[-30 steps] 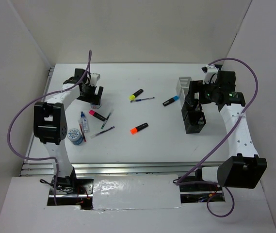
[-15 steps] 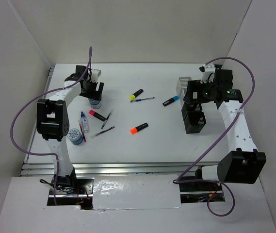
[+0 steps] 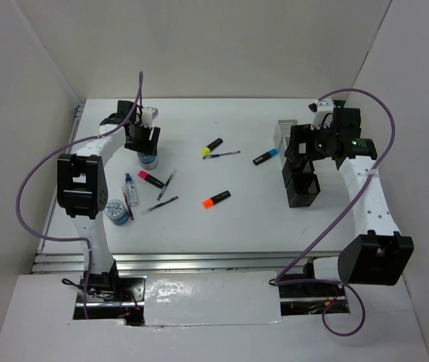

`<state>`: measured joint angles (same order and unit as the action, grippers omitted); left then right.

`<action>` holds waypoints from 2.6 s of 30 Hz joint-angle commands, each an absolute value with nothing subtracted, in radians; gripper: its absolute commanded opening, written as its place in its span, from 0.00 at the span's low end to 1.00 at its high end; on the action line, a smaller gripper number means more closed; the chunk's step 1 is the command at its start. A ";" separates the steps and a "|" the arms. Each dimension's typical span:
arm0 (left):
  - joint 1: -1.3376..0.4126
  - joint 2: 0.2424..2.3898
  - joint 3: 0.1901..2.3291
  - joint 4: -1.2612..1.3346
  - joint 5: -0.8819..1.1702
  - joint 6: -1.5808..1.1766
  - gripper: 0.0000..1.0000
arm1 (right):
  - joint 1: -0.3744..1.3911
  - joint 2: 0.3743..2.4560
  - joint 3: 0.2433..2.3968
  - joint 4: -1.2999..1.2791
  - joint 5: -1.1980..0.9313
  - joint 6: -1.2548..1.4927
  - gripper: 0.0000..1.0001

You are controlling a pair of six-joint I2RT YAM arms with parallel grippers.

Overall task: Sort the stationery into containers
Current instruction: Pick up the stationery from the center of the board, then place the stationery at the center of the board, then pick up the stationery from the center of the board.

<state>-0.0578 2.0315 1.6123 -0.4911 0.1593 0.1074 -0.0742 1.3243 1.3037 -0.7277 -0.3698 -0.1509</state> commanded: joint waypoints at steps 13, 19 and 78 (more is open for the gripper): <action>-0.314 1.844 1.612 -0.612 0.201 0.290 0.12 | -0.061 1.282 1.327 -0.721 -0.348 -0.160 1.00; -0.478 1.775 1.601 -0.644 0.290 0.319 0.10 | -0.061 1.252 1.316 -0.712 -0.334 -0.153 1.00; -0.055 1.263 1.281 -0.614 0.417 -0.074 0.99 | 0.597 1.328 1.141 -0.658 -0.241 -0.221 1.00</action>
<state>-0.0757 1.3388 1.3258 -0.5900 0.3347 -0.0349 0.5419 1.3087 1.1515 -0.6991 -0.3122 -0.2024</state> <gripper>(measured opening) 0.993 0.997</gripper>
